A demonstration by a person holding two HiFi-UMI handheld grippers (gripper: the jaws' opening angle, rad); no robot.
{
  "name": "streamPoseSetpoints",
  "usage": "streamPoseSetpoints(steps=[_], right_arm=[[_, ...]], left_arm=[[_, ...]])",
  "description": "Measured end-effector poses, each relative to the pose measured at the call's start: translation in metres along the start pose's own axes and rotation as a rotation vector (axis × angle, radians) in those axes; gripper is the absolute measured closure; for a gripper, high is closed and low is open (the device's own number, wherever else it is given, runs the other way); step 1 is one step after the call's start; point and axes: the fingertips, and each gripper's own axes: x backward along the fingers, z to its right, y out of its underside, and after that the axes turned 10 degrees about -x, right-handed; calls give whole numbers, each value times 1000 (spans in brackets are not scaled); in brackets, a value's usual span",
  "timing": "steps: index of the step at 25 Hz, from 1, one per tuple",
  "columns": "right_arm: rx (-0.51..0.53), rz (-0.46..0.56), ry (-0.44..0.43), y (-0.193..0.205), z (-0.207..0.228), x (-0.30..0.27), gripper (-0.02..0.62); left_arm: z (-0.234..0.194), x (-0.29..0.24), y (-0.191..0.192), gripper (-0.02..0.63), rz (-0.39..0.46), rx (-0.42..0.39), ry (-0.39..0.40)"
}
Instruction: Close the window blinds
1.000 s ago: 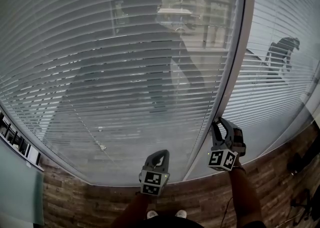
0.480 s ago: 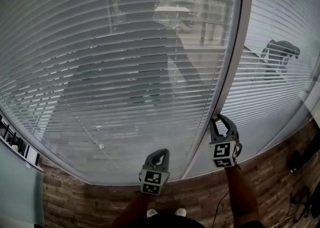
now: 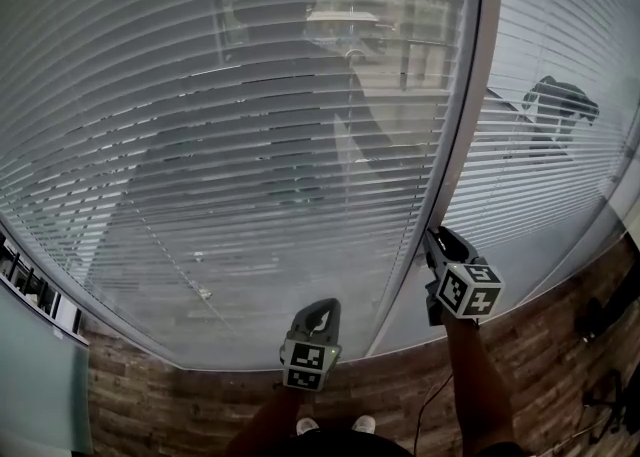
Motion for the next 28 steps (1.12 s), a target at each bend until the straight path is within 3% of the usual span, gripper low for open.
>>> streamPoseSetpoints(steps=[4,17,23,28], right_arm=[[-51,3,-13,-1,-1,1,469],[131,47,43,2,-4,11,468],[123,69,40,7,1,35,468],[174,48,17,27,1,51,479]], left_arm=[[-4,3,-1,614,0,0,-8],[-5,5,-2,614,-8,1,-27],[0,10,-5,614,-17,-2,-41],[9,9,-10,614,-30,1,-59]])
